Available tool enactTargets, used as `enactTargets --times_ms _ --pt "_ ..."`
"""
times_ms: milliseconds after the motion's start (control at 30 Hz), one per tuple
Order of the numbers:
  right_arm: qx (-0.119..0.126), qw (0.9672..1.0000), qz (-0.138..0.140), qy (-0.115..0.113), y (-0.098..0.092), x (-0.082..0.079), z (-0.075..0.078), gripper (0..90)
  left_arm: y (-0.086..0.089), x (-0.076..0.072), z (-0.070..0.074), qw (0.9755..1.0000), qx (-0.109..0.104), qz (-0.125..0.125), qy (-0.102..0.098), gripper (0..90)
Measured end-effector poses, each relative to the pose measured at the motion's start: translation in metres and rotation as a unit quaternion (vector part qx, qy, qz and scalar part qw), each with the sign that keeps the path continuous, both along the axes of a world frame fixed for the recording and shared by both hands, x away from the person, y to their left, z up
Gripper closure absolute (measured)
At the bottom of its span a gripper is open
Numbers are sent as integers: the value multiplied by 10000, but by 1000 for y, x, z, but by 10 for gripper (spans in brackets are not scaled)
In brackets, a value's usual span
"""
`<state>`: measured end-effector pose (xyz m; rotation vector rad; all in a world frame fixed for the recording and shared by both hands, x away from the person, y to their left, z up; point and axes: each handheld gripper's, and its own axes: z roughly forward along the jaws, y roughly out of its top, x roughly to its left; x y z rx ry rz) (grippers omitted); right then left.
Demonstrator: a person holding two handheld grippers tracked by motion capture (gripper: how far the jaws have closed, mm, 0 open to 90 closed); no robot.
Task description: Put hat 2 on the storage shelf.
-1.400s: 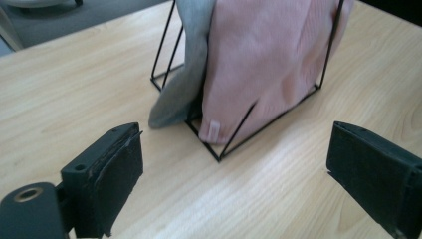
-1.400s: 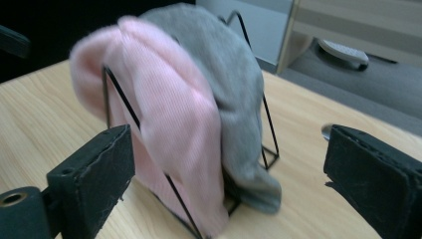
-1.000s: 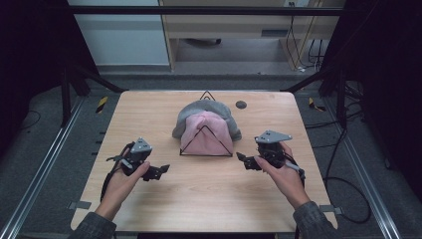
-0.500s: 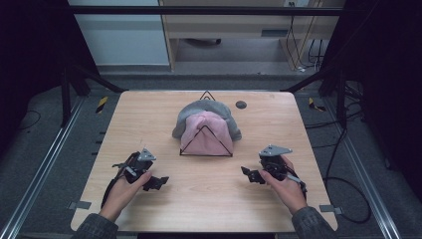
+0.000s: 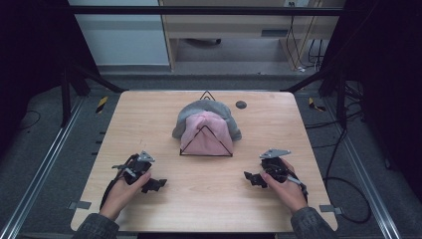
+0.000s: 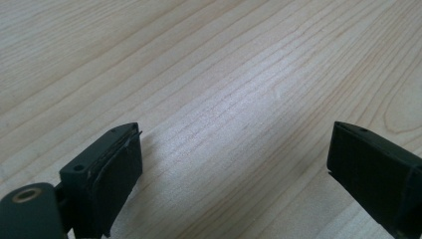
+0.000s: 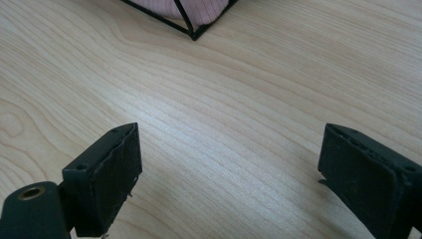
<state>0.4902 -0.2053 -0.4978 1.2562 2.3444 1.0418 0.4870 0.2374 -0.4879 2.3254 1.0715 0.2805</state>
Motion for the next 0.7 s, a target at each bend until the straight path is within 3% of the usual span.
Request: enactTargets --times_ms 167,233,333,533,700 --pt "-102 9999 -22 86 0 1 -4 99 -3 -1 -3 9999 100 -50 5 39" --pt "-269 9996 18 -41 3 1 -8 76 -7 -2 -6 9993 326 -157 -89 14" --pt "-440 9989 71 -143 7 -2 -10 47 -7 -2 -7 9994 282 -135 -115 0" --pt "-321 9989 38 -326 10 -6 -14 21 -6 -2 -7 9994 258 -166 -135 0" --pt "-316 9989 29 -353 11 -6 -15 20 -6 -2 -7 9994 250 -183 -146 0"
